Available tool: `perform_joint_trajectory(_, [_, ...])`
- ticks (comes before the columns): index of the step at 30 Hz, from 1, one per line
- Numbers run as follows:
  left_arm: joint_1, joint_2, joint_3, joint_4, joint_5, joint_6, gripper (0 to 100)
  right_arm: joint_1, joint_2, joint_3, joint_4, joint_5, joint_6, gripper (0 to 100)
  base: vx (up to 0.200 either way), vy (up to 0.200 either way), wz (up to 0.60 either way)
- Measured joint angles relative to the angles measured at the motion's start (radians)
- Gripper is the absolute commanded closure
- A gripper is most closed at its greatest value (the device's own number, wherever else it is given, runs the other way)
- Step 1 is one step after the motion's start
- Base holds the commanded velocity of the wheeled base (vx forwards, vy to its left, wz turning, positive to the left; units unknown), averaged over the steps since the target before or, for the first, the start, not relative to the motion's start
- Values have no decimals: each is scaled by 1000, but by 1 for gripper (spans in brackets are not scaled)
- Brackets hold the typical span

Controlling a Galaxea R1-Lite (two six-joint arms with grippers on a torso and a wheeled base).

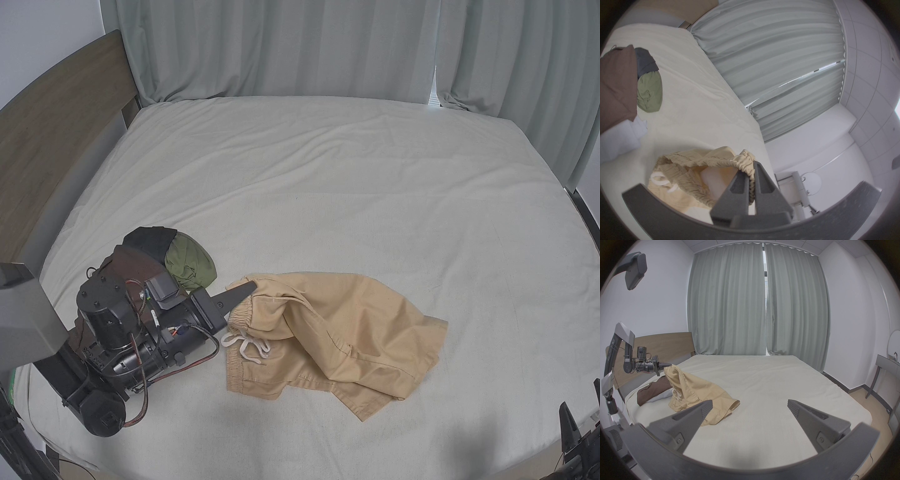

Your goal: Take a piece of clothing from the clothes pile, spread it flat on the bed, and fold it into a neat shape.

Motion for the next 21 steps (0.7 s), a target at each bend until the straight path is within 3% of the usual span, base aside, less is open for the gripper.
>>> perform_joint_trajectory(8, [42,85,-15,-3,-15,124,100,0,0,0,0,2,-2,0,0,0,0])
perform_joint_trajectory(21, [68,131,-32,-3,-17,128,100,0,0,0,0,2,1,0,0,0,0])
